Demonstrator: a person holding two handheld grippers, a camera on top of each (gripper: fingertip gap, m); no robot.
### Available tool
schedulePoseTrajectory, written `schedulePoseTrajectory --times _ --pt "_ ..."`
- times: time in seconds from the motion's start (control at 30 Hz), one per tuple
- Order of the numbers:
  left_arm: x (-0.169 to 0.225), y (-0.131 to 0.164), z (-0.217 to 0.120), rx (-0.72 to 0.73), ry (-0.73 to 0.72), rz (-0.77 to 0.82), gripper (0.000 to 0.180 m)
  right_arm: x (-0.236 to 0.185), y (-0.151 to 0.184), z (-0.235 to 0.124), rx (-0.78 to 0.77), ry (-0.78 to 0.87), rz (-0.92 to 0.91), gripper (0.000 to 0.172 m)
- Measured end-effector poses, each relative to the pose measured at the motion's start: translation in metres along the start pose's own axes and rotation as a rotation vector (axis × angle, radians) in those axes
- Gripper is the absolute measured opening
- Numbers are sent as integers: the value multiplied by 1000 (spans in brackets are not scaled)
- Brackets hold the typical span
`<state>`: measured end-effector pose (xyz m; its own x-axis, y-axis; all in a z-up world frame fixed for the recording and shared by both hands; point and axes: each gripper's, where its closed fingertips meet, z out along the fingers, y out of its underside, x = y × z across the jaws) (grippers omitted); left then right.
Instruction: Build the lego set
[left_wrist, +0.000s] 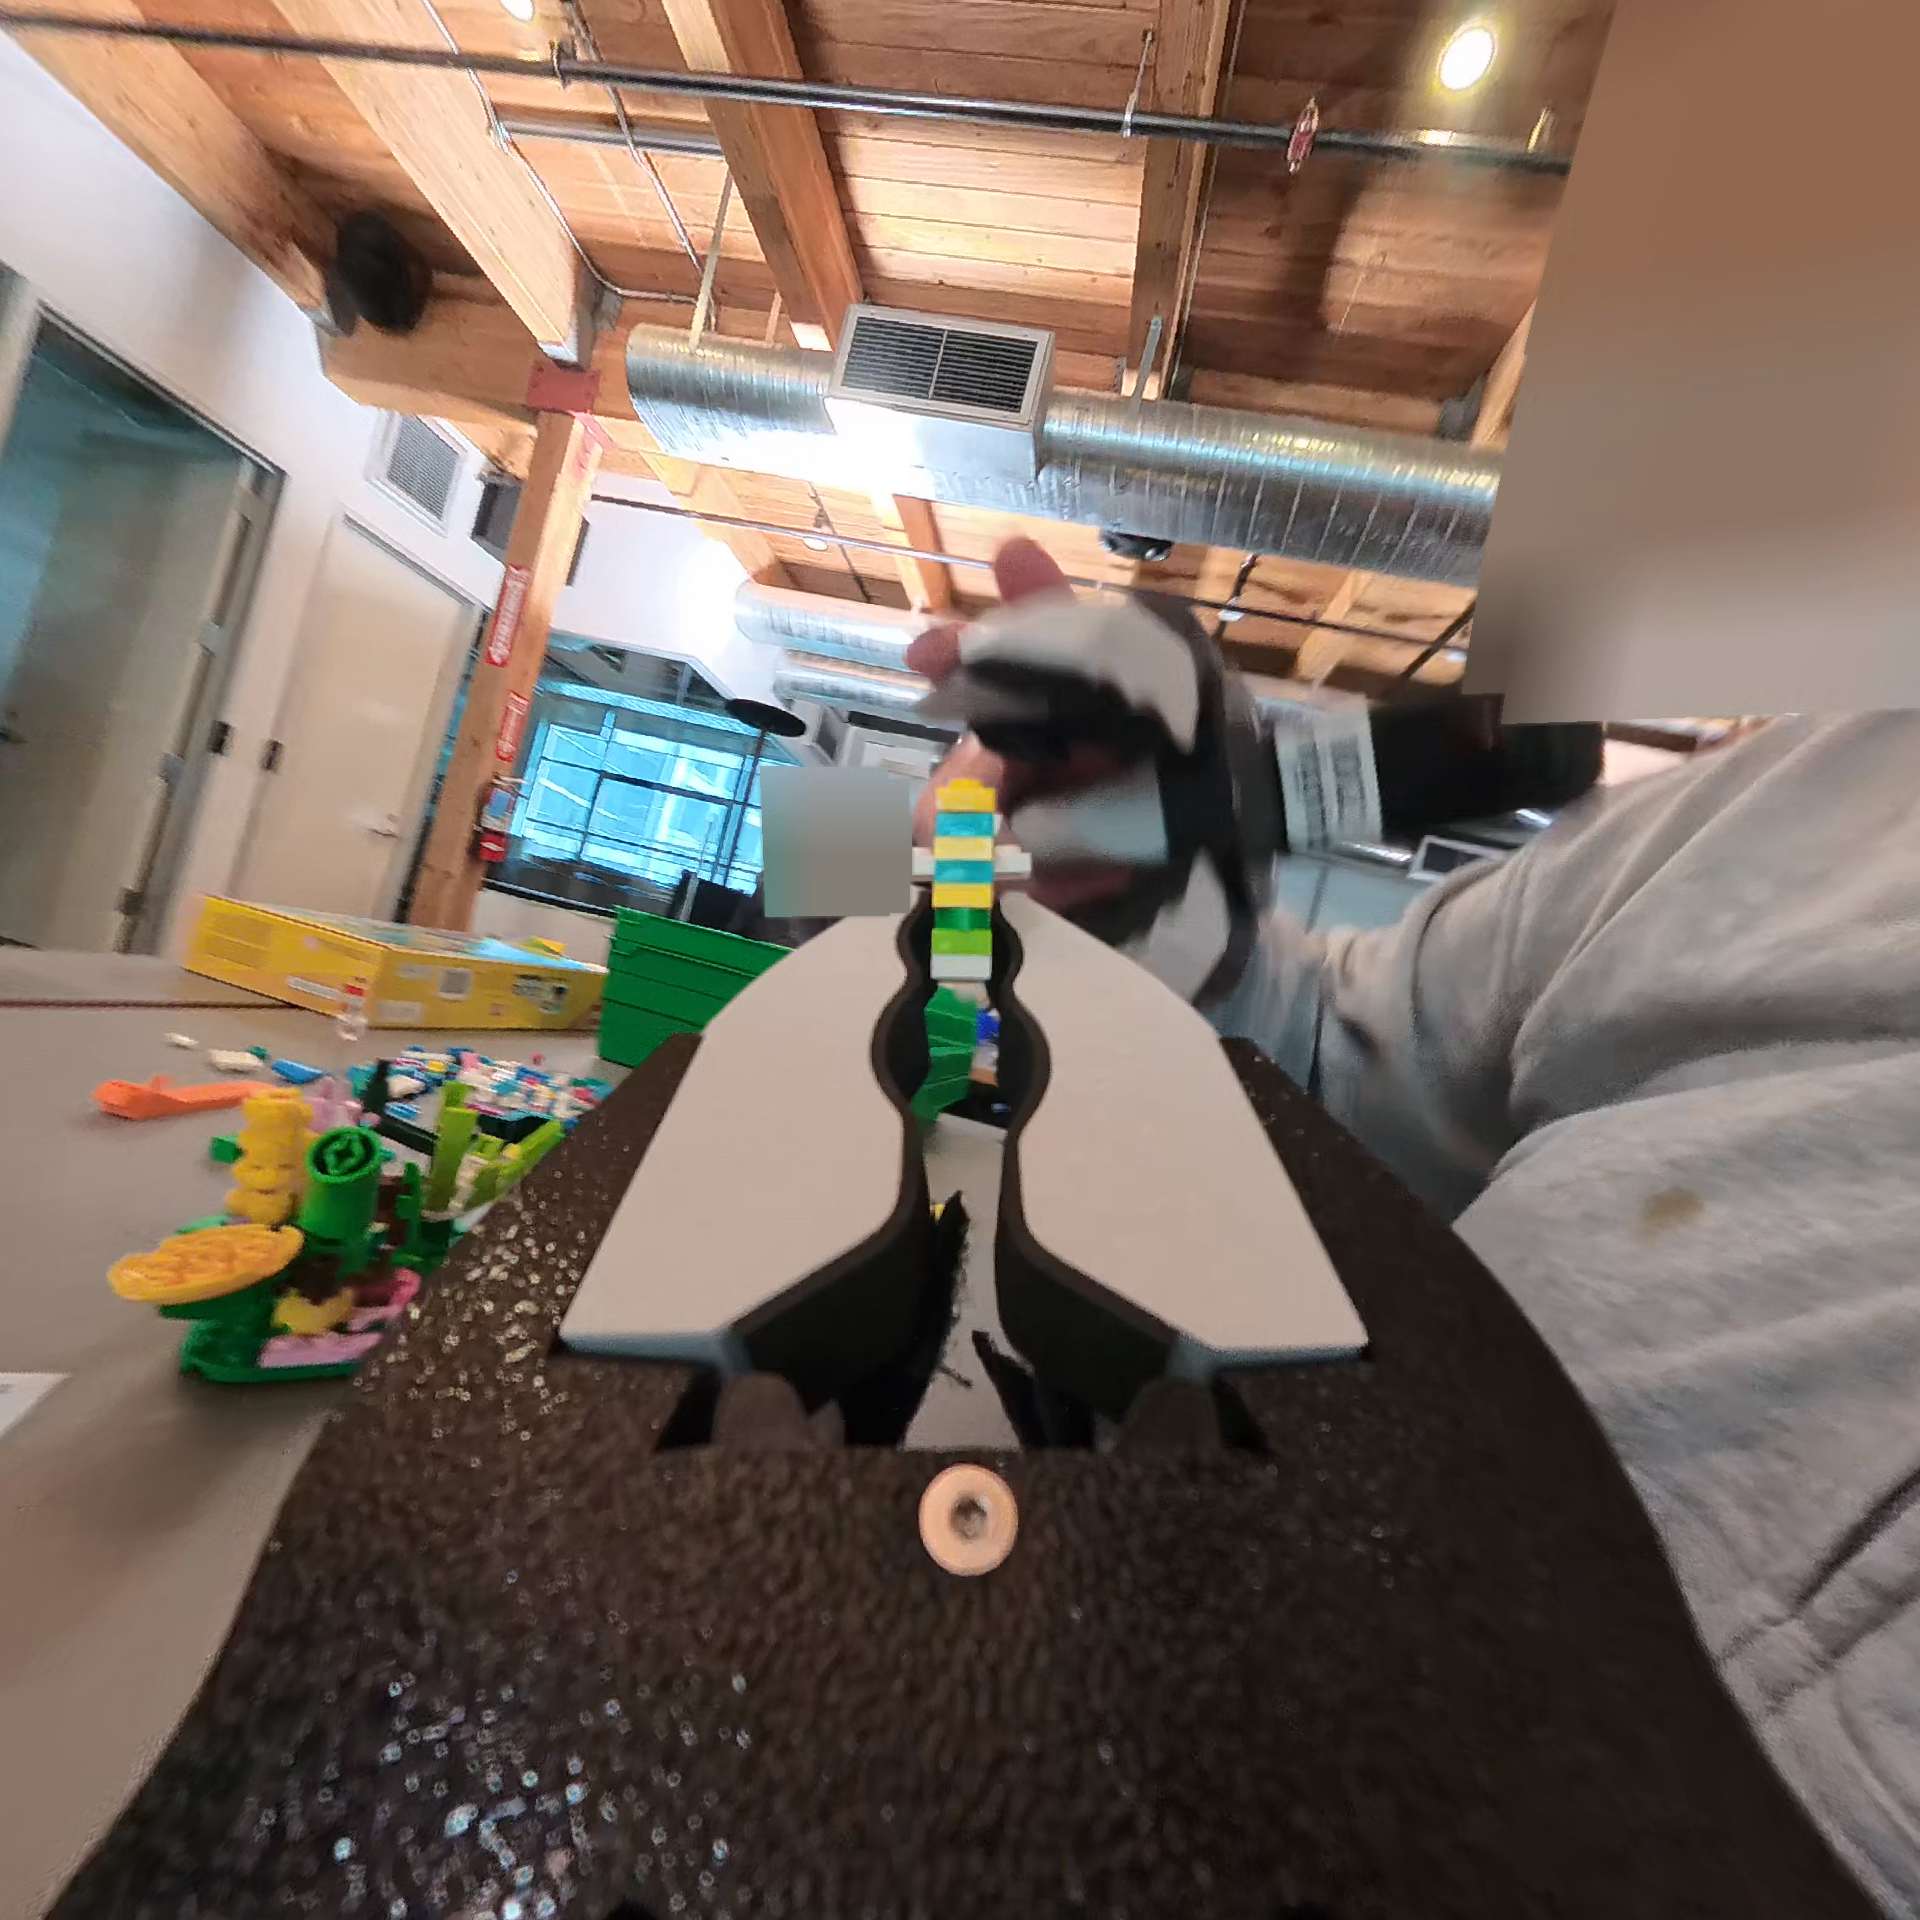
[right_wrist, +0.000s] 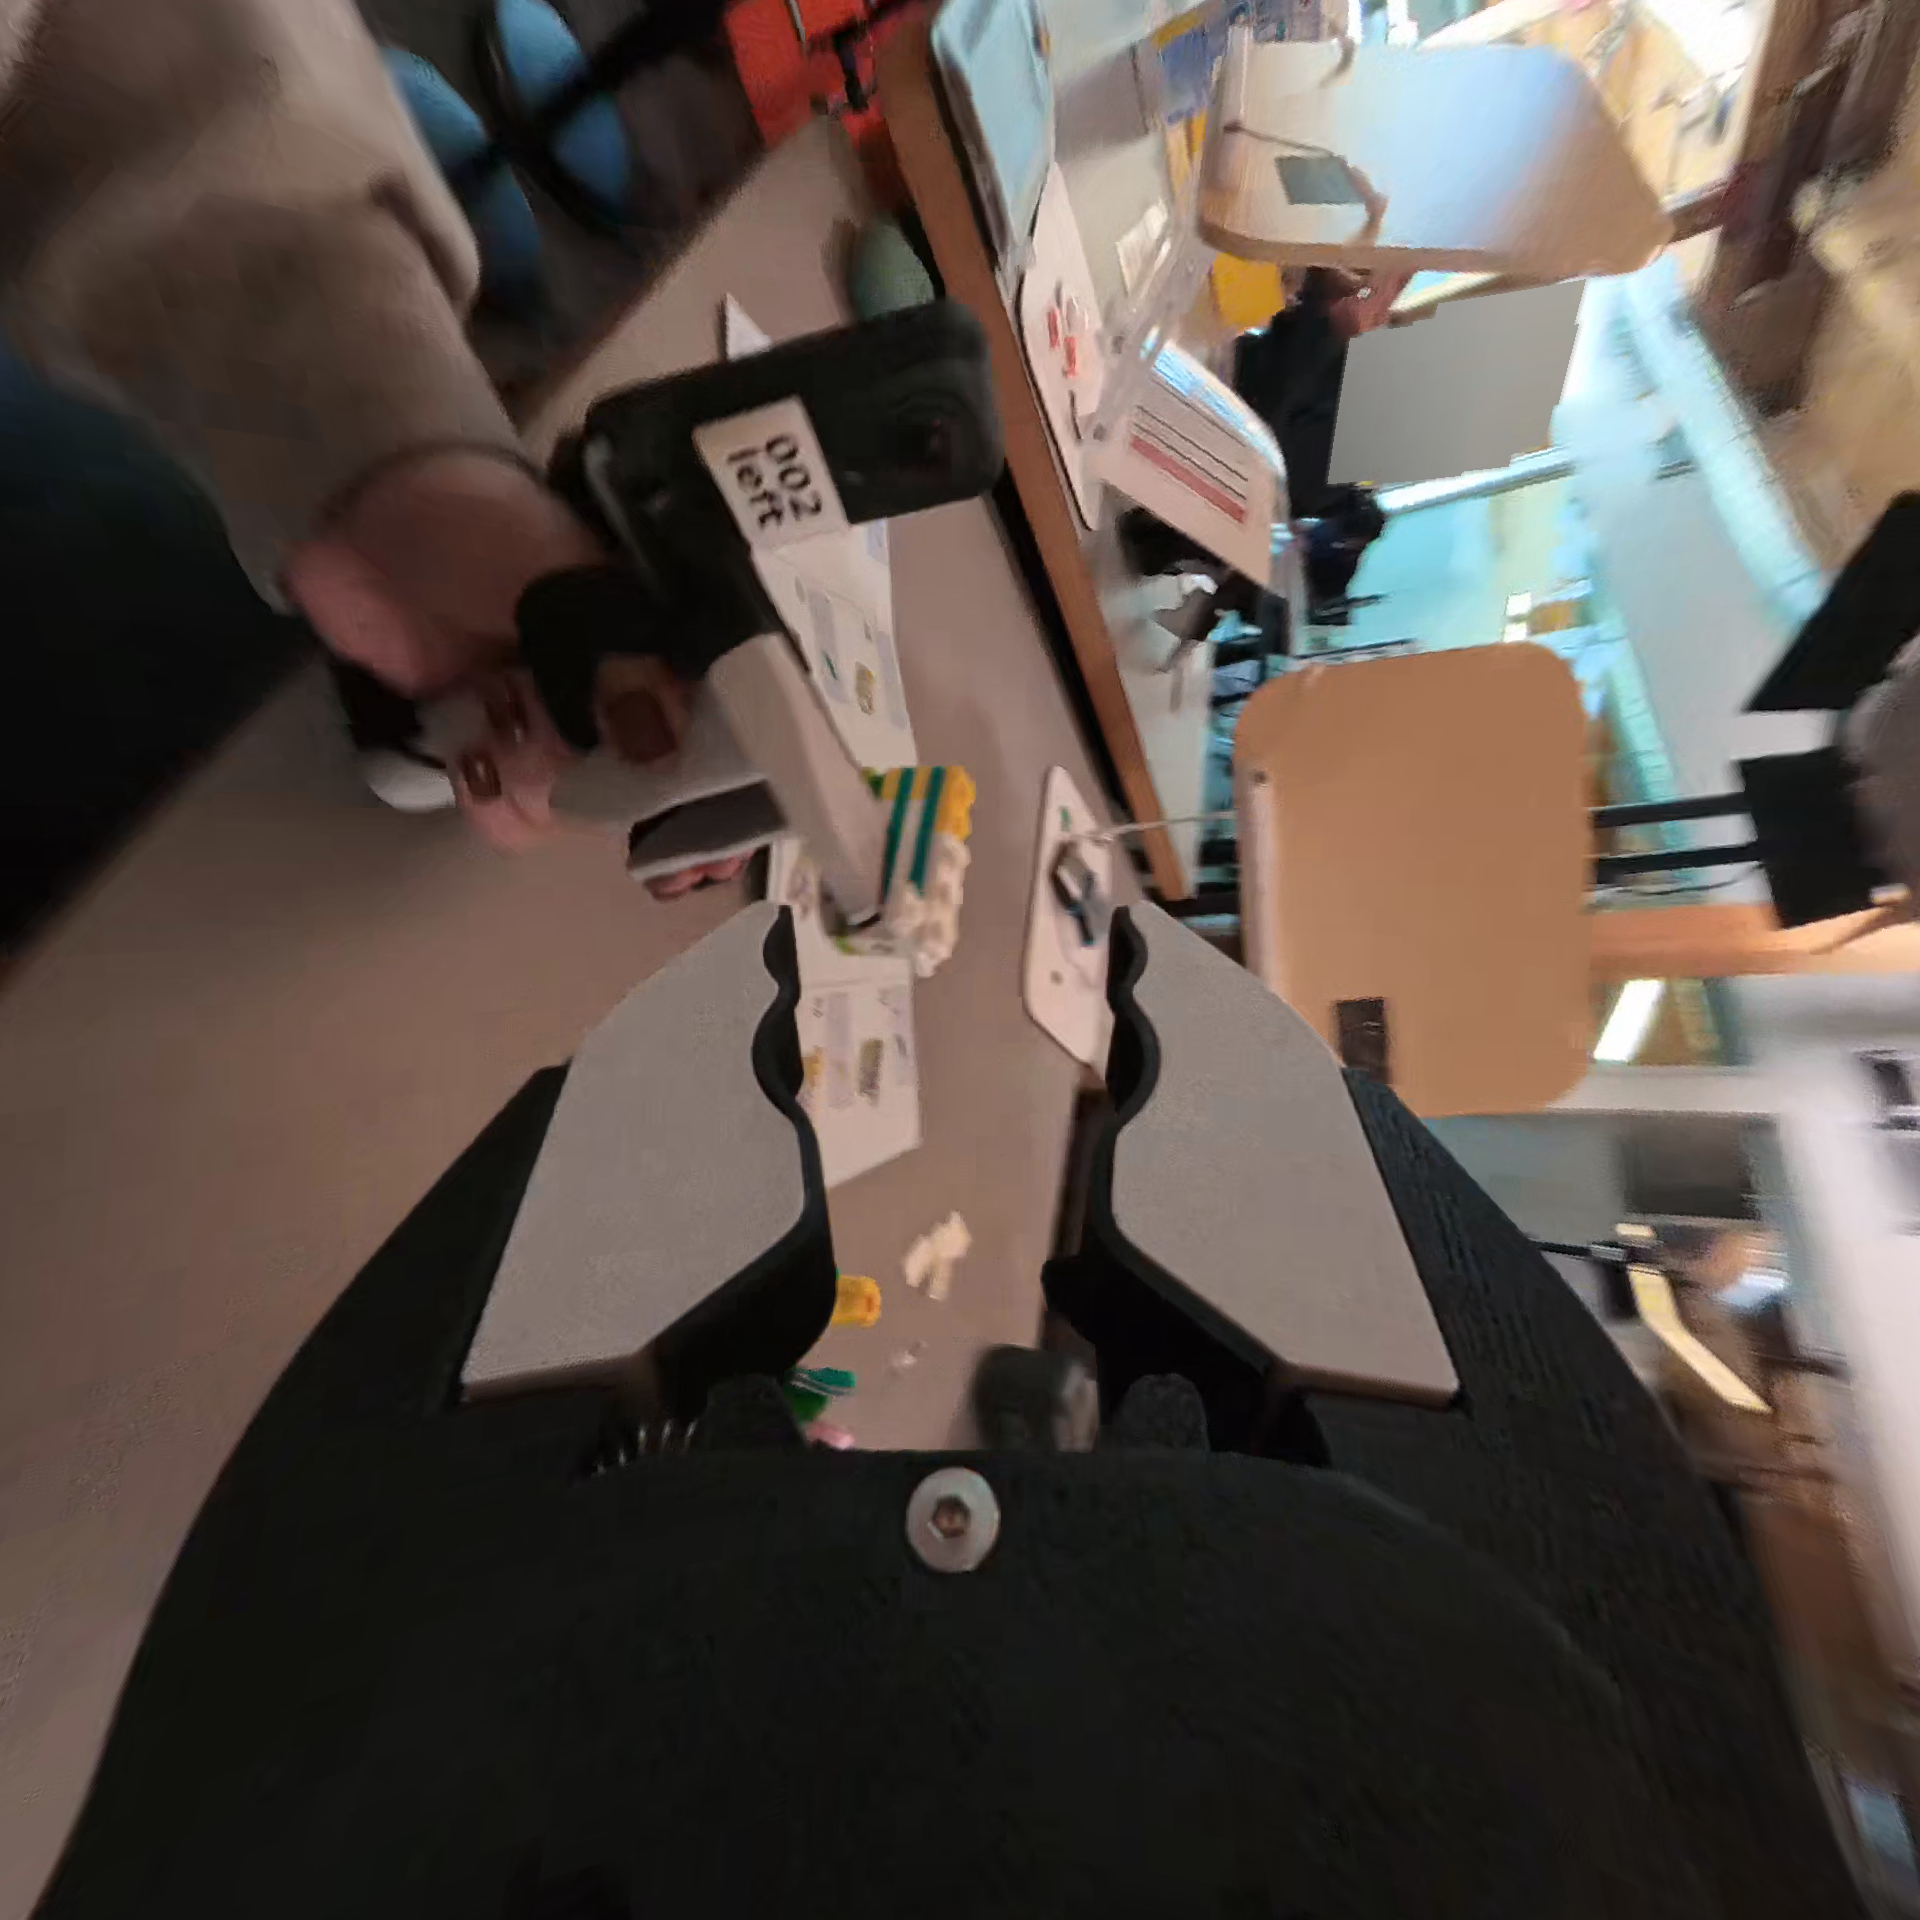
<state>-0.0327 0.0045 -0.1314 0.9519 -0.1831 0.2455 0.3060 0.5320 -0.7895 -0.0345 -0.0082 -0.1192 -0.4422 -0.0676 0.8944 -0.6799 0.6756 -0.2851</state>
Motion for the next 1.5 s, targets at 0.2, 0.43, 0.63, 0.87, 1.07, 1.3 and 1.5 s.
schedulePoseTrajectory --times 0.2,0.43,0.63,0.87,1.07,1.3,1.5 --pt "2 0 0 -10 42 -77 8 -20 5 14 -40 128 -196 60" --pt "2 1 0 -30 60 -135 8 -15 8 21 -32 172 -234 48" --pt "-1 3 0 -42 40 -139 8 -10 8 25 -37 208 -222 30" --pt "-3 3 -1 -37 19 -121 8 -10 12 27 -98 189 -121 29" --pt "-1 4 -1 -43 26 -114 8 -12 12 26 -99 162 -76 28" --pt "0 5 -1 -50 29 -109 8 -12 11 25 -96 158 -93 28" --pt "-3 0 -3 -15 -16 -59 8 -11 20 15 -47 193 89 54"
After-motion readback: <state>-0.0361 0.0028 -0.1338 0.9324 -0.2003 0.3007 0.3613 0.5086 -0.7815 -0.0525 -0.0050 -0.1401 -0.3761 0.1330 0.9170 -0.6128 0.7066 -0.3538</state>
